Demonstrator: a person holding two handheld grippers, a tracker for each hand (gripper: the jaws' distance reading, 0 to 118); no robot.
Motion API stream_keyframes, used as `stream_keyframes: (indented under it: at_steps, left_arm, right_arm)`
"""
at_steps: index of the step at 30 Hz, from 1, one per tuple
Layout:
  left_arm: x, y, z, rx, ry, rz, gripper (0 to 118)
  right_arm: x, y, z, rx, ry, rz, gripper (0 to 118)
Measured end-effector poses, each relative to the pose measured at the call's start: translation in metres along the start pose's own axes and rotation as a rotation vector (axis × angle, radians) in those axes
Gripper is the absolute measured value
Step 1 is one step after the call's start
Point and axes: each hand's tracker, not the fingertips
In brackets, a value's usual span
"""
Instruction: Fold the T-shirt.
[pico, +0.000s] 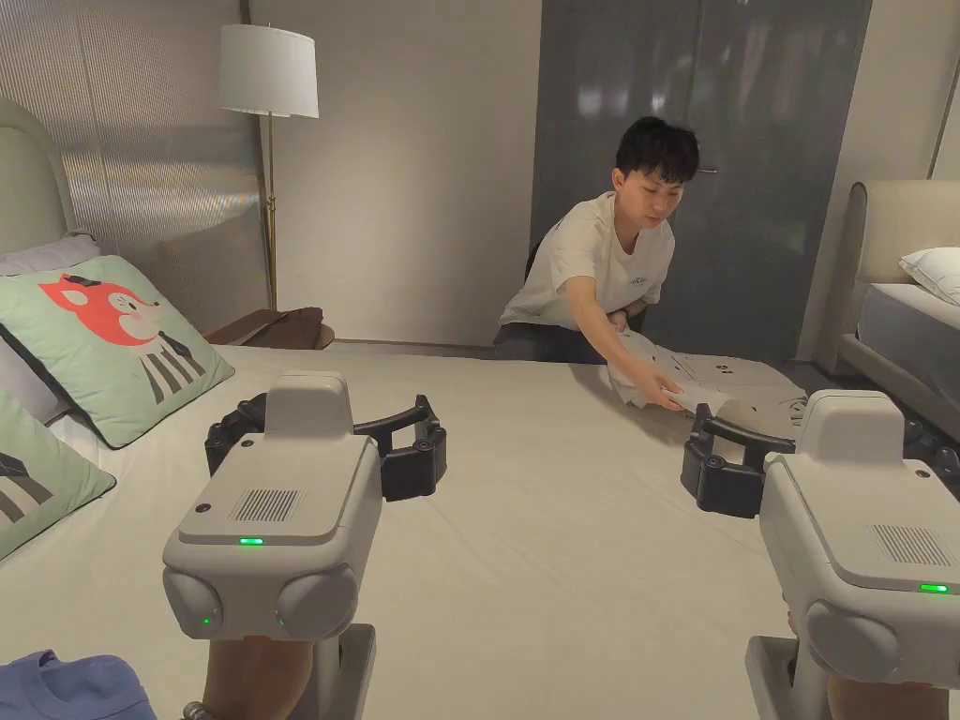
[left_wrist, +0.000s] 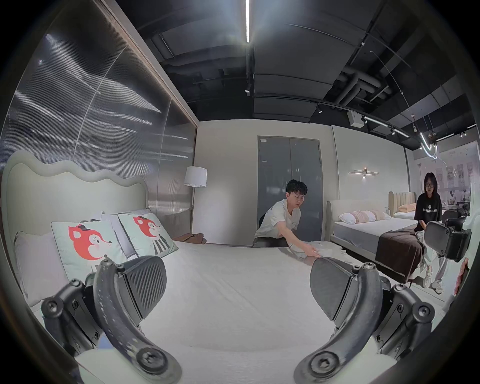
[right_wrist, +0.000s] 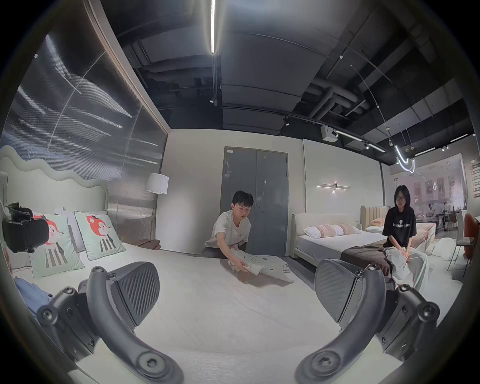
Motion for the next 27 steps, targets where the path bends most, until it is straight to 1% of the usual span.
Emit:
stream_keyframes:
  at_steps: [2,3,4,5,6,7,8,9,10,12,14,17,20,23,27]
  left_arm:
    - [-0.001,-0.001,0.0,0.0,-0.008,0.002,109]
    - [-0.001,-0.001,0.001,0.006,-0.014,0.001,101]
    - [-0.001,-0.001,0.003,0.015,-0.011,-0.005,83]
    - [0.001,-0.001,0.003,0.024,0.005,-0.015,61]
    - [0.003,-0.001,0.003,0.026,0.021,-0.024,31]
    - [0.004,0.0,0.003,0.024,0.016,-0.026,17]
    - [0.003,0.0,0.004,0.028,0.015,-0.023,12]
    - [0.003,0.0,0.005,0.033,0.004,-0.016,6]
    - [0.004,0.001,0.006,0.034,-0.004,-0.014,0]
    - [0.006,0.0,0.008,0.05,-0.007,-0.019,0]
    - [0.009,0.001,0.008,0.056,-0.005,-0.038,0]
    - [0.008,0.003,0.008,0.053,-0.014,-0.025,0]
    - [0.0,0.004,0.011,0.055,0.008,-0.038,0]
    - [-0.024,0.008,0.018,0.055,0.055,-0.032,0]
    - [-0.072,0.012,0.036,0.063,0.197,-0.045,0]
  right_arm:
    - [0.001,0.001,0.002,0.003,0.009,-0.001,117]
    - [0.001,0.0,0.003,0.006,0.016,-0.002,114]
    - [0.0,0.0,0.005,0.014,0.026,0.0,104]
    - [-0.001,0.0,0.006,0.023,0.024,0.01,85]
    - [-0.002,0.0,0.007,0.026,0.014,0.023,51]
    - [-0.003,0.0,0.006,0.021,0.009,0.032,29]
    - [-0.003,-0.001,0.006,0.02,0.005,0.032,16]
    - [-0.002,-0.001,0.006,0.021,0.008,0.029,6]
    - [-0.001,-0.001,0.007,0.023,0.013,0.023,0]
    - [-0.001,-0.001,0.007,0.023,0.011,0.016,0]
    - [0.0,0.0,0.006,0.021,0.029,0.019,0]
    - [-0.004,0.005,0.009,0.025,0.027,0.028,0]
    - [-0.01,0.006,0.005,0.026,0.049,0.019,0]
    - [-0.028,0.002,-0.006,0.022,0.101,0.009,0]
    - [-0.075,0.0,-0.013,0.025,0.223,-0.028,0]
